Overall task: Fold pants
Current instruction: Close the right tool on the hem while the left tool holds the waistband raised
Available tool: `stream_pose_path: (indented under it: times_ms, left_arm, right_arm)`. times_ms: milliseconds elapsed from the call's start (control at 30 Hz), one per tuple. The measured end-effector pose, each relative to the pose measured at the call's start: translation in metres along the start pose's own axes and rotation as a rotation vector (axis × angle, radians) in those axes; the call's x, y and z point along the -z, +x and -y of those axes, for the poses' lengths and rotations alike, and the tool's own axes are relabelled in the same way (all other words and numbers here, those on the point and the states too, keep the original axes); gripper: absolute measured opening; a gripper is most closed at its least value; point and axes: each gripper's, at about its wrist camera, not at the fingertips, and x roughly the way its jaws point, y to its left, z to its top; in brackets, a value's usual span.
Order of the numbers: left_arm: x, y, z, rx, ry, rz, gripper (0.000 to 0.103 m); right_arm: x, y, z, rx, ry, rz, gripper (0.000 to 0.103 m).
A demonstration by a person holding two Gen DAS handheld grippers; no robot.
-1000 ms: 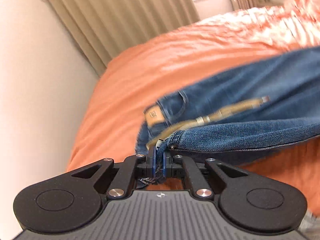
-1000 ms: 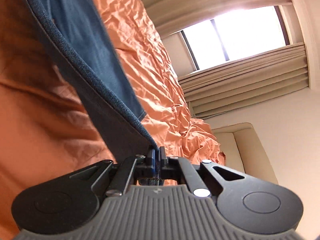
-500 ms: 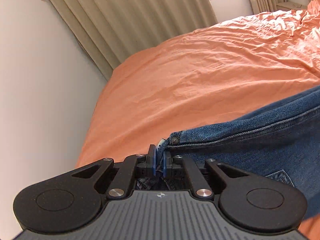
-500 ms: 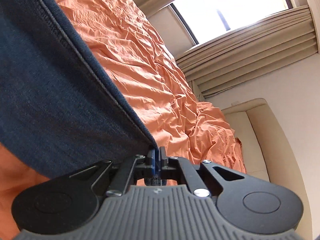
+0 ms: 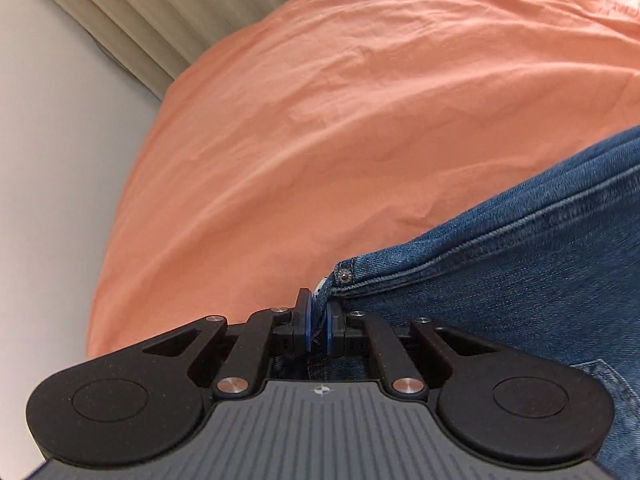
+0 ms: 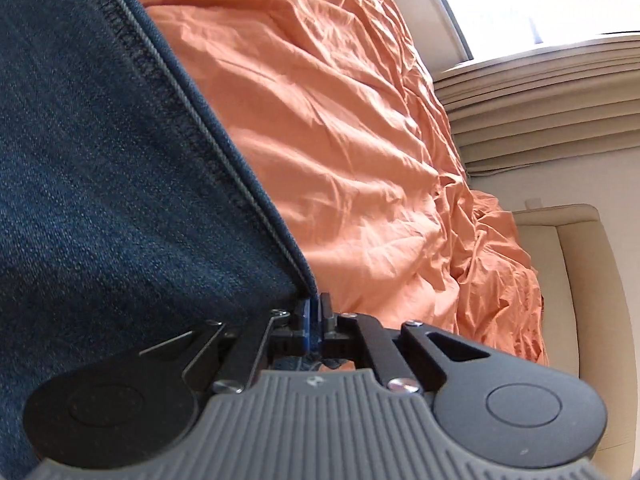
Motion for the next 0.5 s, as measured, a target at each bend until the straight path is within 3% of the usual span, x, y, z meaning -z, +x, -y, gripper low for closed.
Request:
stream_pose_path:
  times_ms: [167, 400, 500]
  left_arm:
    - [0.004, 0.0, 0.003, -0.015, 0.012, 0.02, 0.008]
    - [0.016, -0.06, -0.016, -0.044, -0.054, 0.136, 0.007]
    - [0.009, -0.068, -0.025, -0.045, -0.078, 0.153, 0.007]
  right_arm:
    - [-0.003, 0.005, -0.008, 0.006, -0.003, -0.015, 0.0]
    - [0.019, -0.036, 0.015, 0.122, 0.047, 0.089, 0.0]
    - [0.021, -0.039, 0.024, 0.121, 0.065, 0.078, 0.0]
